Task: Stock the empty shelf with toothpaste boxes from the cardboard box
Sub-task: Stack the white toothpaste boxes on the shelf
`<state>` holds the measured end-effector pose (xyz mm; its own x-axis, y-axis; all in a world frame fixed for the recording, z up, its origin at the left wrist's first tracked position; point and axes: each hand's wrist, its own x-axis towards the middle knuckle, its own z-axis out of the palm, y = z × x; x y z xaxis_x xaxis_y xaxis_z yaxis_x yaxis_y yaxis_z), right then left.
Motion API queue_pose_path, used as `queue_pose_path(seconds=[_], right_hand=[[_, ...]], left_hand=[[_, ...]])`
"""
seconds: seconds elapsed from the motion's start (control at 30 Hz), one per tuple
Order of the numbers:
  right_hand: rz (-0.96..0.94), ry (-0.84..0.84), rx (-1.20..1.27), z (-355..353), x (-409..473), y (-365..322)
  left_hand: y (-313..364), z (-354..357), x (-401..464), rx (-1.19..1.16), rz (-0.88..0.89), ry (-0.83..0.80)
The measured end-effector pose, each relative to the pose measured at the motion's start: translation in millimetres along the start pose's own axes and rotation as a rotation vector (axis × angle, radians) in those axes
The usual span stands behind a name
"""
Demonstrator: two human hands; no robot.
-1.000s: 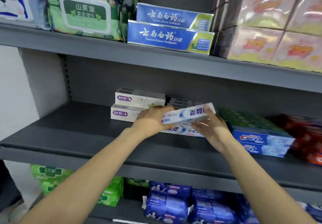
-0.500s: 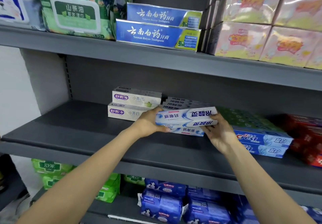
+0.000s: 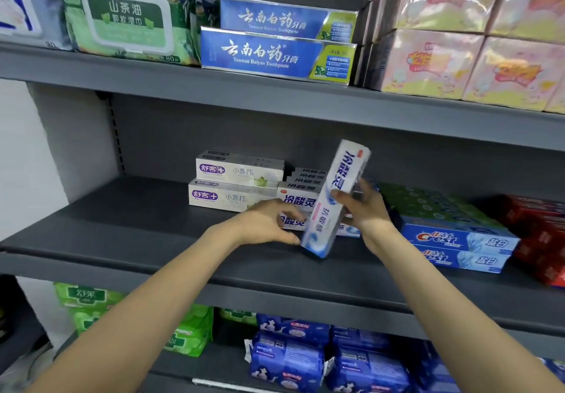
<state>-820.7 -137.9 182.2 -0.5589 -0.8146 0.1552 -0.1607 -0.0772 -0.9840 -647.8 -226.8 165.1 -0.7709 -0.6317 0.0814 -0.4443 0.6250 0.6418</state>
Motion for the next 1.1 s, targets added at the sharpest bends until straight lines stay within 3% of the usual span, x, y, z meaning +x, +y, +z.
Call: queue_pose_path(seconds=[0.1, 0.17, 0.27, 0.4, 0.5, 0.67, 0.77, 0.87, 1.0, 1.1], right_hand=[[-0.194, -0.143, -0.288, -3, 1, -11], [-0.251, -0.236, -0.507, -1, 4, -16], [-0.284, -0.337, -0.896, 5, 11, -14], [-0.291, -0.407, -1.303, 19, 11, 3], [-0.417, -0.288, -1.439, 27, 2, 22], [-0.383, -0.242, -1.419, 30, -6, 44], [-0.394, -0.249, -1.417, 30, -8, 45], [-0.383, -0.226, -1.362, 36, -18, 40], [-0.451, -0.217, -1.174, 59, -45, 28], [-0.483, -0.273, -1.045, 84, -76, 18]], left_hand=[[-16, -8, 5, -0.134, -0.157, 0.361], [-20, -12, 9, -0.287, -0.266, 0.489], [-16, -13, 11, -0.724, -0.391, 0.391], [-16, -9, 12, -0.795, -0.426, 0.280], [-12, -3, 15, -0.712, -0.394, 0.285], [-3, 6, 11, -0.468, -0.254, 0.334], [-3, 12, 8, -0.331, -0.269, 0.346], [-4, 19, -7, 0.054, -0.306, 0.347], [-2, 19, -45, 0.652, -0.216, 0.384], [-10, 12, -81, 0.880, -0.197, 0.373]])
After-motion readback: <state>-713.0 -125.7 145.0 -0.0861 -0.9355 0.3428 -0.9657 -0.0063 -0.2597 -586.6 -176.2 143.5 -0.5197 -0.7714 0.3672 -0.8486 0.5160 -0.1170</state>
